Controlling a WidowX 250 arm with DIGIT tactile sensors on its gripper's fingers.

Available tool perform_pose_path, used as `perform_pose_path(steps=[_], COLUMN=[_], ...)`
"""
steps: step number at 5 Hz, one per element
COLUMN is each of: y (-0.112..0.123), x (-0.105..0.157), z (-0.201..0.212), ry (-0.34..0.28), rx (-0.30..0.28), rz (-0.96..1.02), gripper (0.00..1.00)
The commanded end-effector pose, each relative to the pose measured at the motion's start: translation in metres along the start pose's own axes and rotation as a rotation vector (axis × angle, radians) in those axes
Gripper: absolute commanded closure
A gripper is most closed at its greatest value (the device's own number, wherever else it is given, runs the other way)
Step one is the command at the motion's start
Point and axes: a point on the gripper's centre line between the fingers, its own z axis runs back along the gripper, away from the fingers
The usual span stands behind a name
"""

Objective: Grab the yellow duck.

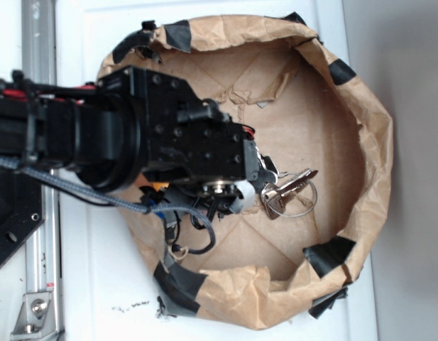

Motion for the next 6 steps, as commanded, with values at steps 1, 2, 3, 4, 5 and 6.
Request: perform_pose_path(steps=[1, 2, 3, 4, 5, 6], y=[0.008, 0.015, 0.028, 0.021, 0.019, 0.019], x=[0.006, 0.033, 0.051, 0.050, 0.045, 0.031], z=[0.026, 0.065, 0.094, 0.120, 0.126, 0.138], ry=[-0.105, -0.240, -0.313, -0.358, -0.365, -0.400], rx=[0.038, 0.078, 0.141, 0.196, 0.187, 0.156], rz=[0.056, 0.093, 0.140, 0.147, 0.182, 0.284], gripper=[1.00, 1.00, 1.00, 1.00, 1.00, 1.00])
